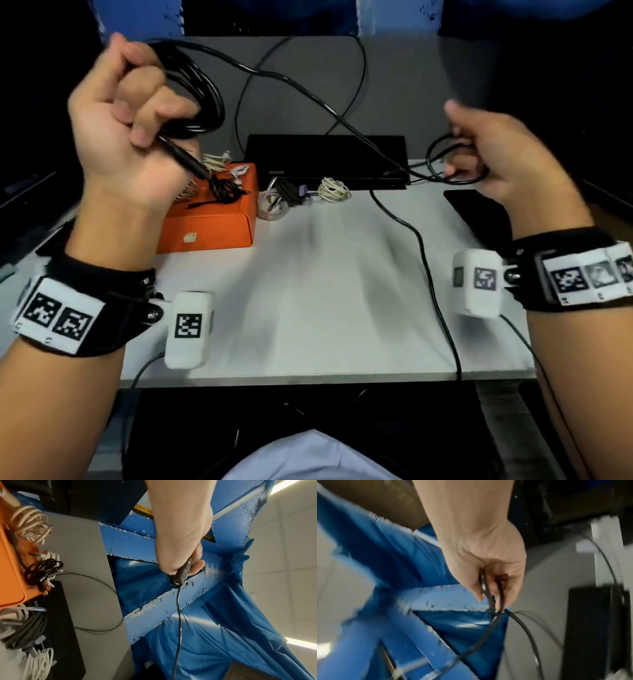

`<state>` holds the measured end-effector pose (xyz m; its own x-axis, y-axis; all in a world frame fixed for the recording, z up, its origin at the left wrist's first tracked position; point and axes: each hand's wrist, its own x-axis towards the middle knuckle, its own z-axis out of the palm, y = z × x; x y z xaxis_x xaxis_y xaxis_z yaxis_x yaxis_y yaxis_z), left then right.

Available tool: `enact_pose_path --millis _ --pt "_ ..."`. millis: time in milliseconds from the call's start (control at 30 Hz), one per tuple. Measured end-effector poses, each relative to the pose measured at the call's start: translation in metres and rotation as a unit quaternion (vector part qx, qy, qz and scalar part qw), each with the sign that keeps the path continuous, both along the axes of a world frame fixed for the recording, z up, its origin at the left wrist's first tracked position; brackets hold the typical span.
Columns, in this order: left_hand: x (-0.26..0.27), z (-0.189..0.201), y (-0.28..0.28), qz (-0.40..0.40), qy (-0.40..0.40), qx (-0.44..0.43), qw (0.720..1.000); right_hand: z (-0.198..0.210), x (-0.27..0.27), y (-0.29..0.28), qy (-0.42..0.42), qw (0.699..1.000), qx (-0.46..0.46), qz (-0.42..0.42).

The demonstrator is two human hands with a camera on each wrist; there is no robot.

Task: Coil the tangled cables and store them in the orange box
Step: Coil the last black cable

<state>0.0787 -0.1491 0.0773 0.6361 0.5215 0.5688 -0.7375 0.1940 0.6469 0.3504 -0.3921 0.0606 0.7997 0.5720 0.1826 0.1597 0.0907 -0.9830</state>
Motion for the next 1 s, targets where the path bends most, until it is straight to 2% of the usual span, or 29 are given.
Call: enact_pose_path --millis 33,67,100,167,233,267,300,400,500,567,633,700,767,833,900,1000 --pt "0.002 0.0 -0.004 -0.058 0.001 -0.043 0.997 -0.009 0.008 0.008 -0.024 0.998 -0.05 -0.031" --pt "0.006 -0.001 -0.006 -0.08 0.02 -0.054 0.995 -0.016 0.01 0.013 -0.06 0.991 -0.111 -0.044" --pt "0.013 -0.002 -0.011 -0.068 0.063 -0.056 0.994 -0.022 0.011 0.018 -0.102 0.979 -0.17 -0.047" --pt "0.022 -0.004 -0.021 -0.041 0.171 -0.024 0.984 -0.025 -0.001 0.027 -0.213 0.936 -0.272 -0.065" --pt "0.03 -0.01 -0.031 -0.056 0.246 -0.012 0.968 -0.021 -0.023 0.034 -0.318 0.895 -0.305 -0.074" --pt "0.032 -0.011 -0.037 -0.069 0.27 -0.006 0.96 -0.016 -0.038 0.035 -0.357 0.886 -0.288 -0.067" --pt "0.033 -0.013 -0.041 -0.079 0.285 -0.001 0.955 -0.011 -0.051 0.036 -0.379 0.891 -0.245 -0.051" --pt "0.036 -0.017 -0.05 -0.071 0.305 0.028 0.949 0.001 -0.086 0.034 -0.361 0.931 -0.049 -0.024" --pt "0.035 -0.017 -0.053 -0.008 0.315 0.049 0.948 0.014 -0.099 0.021 -0.404 0.914 0.045 -0.011" --pt "0.033 -0.017 -0.05 0.038 0.312 0.054 0.948 0.024 -0.101 0.01 -0.421 0.906 0.036 0.007" --pt "0.031 -0.017 -0.05 0.044 0.316 0.064 0.946 0.026 -0.1 0.006 -0.407 0.913 -0.003 0.03" --pt "0.031 -0.017 -0.057 0.009 0.33 0.099 0.939 0.019 -0.106 0.013 -0.423 0.902 -0.06 0.055" --pt "0.03 -0.017 -0.071 -0.032 0.338 0.136 0.931 0.006 -0.114 0.025 -0.457 0.876 -0.121 0.091" --pt "0.029 -0.017 -0.082 -0.056 0.337 0.154 0.927 -0.004 -0.117 0.035 -0.464 0.868 -0.134 0.113" --pt "0.026 -0.016 -0.089 -0.111 0.333 0.139 0.926 -0.007 -0.111 0.038 -0.417 0.894 -0.102 0.128" --pt "0.021 -0.014 -0.095 -0.239 0.28 0.092 0.925 -0.006 -0.098 0.04 -0.33 0.937 0.013 0.111"
